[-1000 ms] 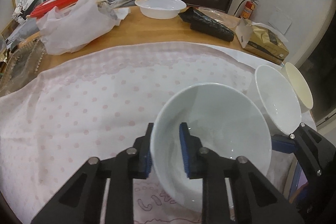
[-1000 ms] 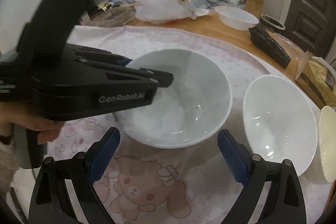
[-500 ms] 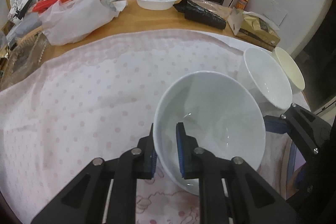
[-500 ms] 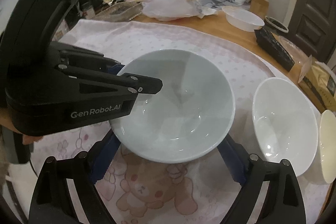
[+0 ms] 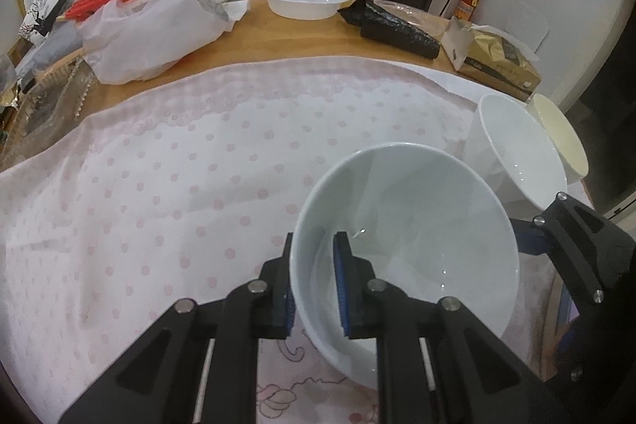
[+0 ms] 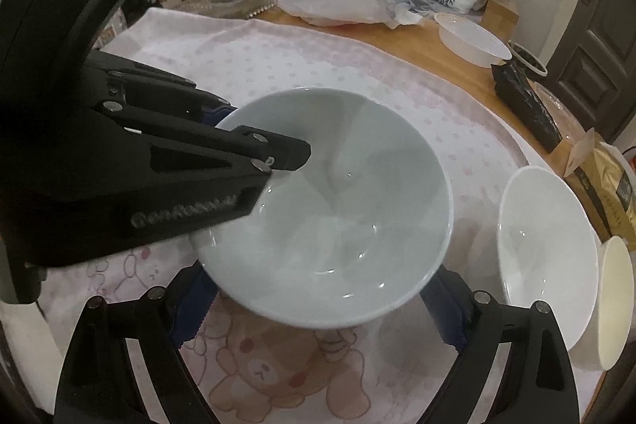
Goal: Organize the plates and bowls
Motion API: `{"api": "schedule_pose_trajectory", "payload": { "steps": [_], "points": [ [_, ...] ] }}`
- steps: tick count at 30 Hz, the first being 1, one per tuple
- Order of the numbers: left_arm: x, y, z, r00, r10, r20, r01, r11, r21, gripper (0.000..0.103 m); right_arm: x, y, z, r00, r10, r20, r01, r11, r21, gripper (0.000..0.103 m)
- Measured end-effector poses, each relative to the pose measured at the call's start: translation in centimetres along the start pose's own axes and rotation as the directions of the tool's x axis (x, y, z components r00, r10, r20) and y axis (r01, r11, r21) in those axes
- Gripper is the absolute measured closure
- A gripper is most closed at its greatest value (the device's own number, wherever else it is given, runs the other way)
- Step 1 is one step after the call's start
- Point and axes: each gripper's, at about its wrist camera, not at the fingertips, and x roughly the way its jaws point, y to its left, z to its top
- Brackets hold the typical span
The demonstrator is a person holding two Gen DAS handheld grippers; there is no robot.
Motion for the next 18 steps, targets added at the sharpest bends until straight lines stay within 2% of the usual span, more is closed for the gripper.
{"api": "schedule_pose_trajectory", "payload": {
  "steps": [8, 18],
  "points": [
    [-1.9, -1.8, -0.1, 1.0, 0.016, 0.025, -0.018, 0.999, 0.05, 0.09, -1.1, -0.3, -0.8, 1.0, 0.023, 0.019, -0.023, 0.999, 0.022, 0.015],
    [-6.1, -6.4, 1.9, 0.996, 0.021, 0.091, -0.032, 0.993, 0.117, 0.09, -6.9, -2.7, -1.8, 0.993, 0.008, 0.121, -0.015, 0.998, 0.059, 0.015]
  ]
}}
